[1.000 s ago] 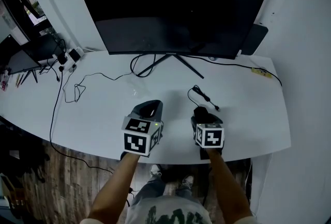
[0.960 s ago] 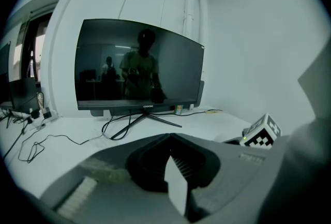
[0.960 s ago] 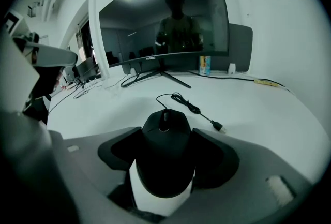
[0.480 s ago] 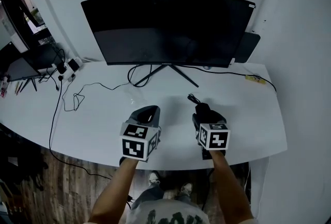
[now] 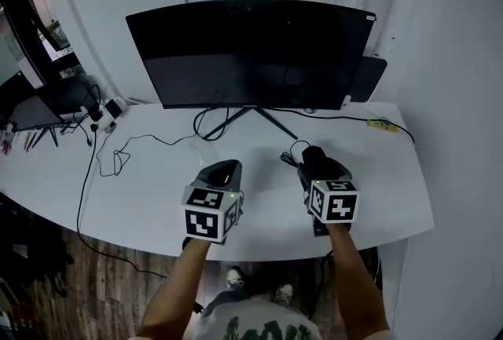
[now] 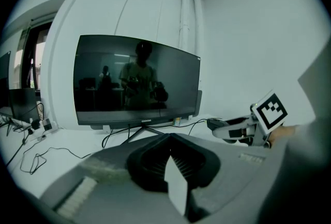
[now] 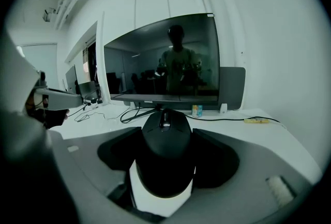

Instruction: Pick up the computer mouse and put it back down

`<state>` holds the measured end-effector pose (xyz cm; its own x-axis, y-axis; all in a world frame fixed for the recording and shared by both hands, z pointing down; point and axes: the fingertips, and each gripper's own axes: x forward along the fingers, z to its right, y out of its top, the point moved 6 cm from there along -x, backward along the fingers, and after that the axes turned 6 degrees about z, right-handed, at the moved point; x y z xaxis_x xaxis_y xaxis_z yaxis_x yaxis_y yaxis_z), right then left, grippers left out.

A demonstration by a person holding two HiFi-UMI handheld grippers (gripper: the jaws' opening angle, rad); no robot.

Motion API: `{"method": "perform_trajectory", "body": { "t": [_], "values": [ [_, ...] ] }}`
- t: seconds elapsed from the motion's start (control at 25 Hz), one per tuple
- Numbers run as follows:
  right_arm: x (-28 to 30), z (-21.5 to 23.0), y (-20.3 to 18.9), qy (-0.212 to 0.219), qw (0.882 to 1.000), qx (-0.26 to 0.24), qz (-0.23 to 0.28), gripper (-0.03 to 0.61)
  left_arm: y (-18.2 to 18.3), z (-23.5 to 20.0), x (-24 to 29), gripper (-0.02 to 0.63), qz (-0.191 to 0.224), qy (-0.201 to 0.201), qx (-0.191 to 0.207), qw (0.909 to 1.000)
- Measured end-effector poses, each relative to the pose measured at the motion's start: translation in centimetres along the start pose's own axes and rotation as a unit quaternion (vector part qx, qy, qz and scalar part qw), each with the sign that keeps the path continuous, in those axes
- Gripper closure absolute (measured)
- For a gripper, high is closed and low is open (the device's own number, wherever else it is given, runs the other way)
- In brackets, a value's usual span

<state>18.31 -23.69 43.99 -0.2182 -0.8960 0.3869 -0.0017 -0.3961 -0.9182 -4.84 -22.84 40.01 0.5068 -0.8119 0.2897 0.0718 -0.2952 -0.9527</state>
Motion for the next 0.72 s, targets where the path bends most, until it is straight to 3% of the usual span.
{"method": "perform_trajectory", "body": {
  "t": [0.72],
  "values": [
    [-3.8, 0.1, 5.7, -0.003, 0.997, -0.007, 0.081, 0.27, 1.5, 0.2, -0.8, 0.609, 0.022, 0.005, 0.001, 0.9997]
  ]
}}
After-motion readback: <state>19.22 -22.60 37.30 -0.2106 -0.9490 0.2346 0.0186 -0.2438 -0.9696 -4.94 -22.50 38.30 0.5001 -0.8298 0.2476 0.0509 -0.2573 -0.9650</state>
